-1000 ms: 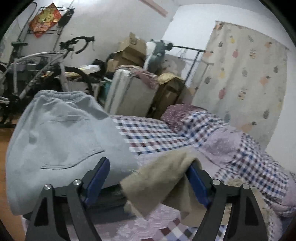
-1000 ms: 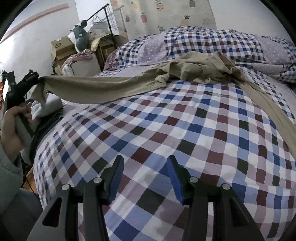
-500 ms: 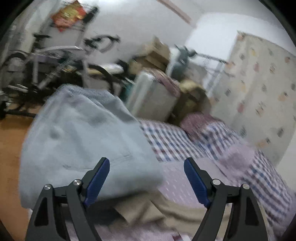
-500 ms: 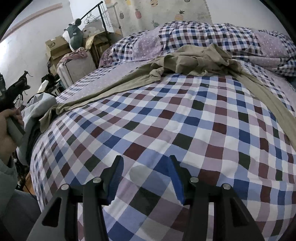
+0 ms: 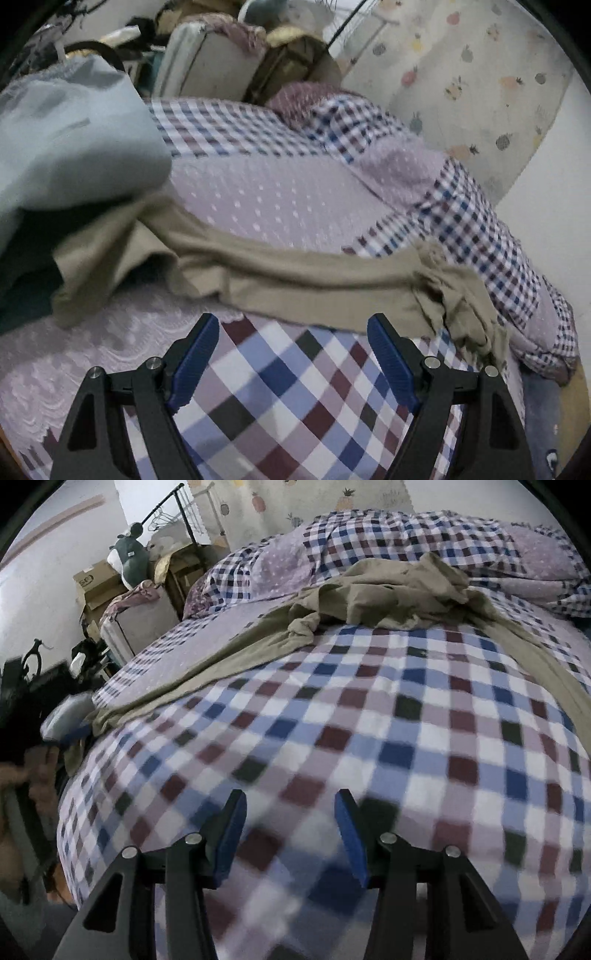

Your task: Fold clothes

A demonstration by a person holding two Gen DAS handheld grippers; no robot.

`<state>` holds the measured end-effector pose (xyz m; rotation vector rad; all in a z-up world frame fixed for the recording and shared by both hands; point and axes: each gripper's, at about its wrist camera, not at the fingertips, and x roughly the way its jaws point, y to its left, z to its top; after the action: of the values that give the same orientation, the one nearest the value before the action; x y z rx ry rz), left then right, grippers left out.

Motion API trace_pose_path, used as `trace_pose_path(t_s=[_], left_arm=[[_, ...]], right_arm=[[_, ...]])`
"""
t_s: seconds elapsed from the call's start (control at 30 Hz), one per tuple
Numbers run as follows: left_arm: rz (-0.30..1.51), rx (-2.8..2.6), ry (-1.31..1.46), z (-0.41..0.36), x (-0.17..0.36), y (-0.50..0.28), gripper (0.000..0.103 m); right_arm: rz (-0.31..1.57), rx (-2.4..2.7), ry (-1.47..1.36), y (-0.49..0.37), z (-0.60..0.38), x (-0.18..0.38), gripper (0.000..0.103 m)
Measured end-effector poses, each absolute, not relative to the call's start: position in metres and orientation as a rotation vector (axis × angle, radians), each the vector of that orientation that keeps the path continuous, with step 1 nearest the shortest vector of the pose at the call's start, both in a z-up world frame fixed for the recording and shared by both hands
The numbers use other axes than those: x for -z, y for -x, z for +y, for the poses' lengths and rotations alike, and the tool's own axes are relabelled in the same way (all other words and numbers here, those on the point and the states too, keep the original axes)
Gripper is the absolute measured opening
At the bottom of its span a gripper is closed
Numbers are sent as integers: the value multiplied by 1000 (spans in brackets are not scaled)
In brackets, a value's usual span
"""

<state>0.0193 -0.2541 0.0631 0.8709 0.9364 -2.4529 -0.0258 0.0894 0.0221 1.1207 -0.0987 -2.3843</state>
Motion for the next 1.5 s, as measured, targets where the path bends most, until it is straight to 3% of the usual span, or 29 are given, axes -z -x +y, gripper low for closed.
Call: trace_pose_path(t_s=[0.13,0.23,0.53,0.8,0.87,0.9,1.13,1.5], left_arm=[[999,2432,-902,-260,-54,-17,86],[1034,2414,-895,-269,-53,-14,86],[1144,2396,-917,-285,-44,-8,86],[1263,2373,-918,-300,-39,-9,86],[1290,2375,-926,-301,-37,-8,86],[1304,2375,-929,-302,-37,-8,86],[1447,2390,-986,-301,-29,-3,86],[1679,2371,-1182,-288,-13,0,86]], right_arm=[[-106,2365,-1103,69,69,-29,49],[-97,2359,-1084,113,48,-32,32],[-58,2460,-1167,217,1,-9,31],[-302,2509,-1199,268,8,5,35],[-331,2500,-1202,273,8,7,26],[-329,2496,-1198,273,7,7,0],[-228,2385,-1074,209,-24,-13,0],[-471,2156,-1003,82,-30,-30,0]])
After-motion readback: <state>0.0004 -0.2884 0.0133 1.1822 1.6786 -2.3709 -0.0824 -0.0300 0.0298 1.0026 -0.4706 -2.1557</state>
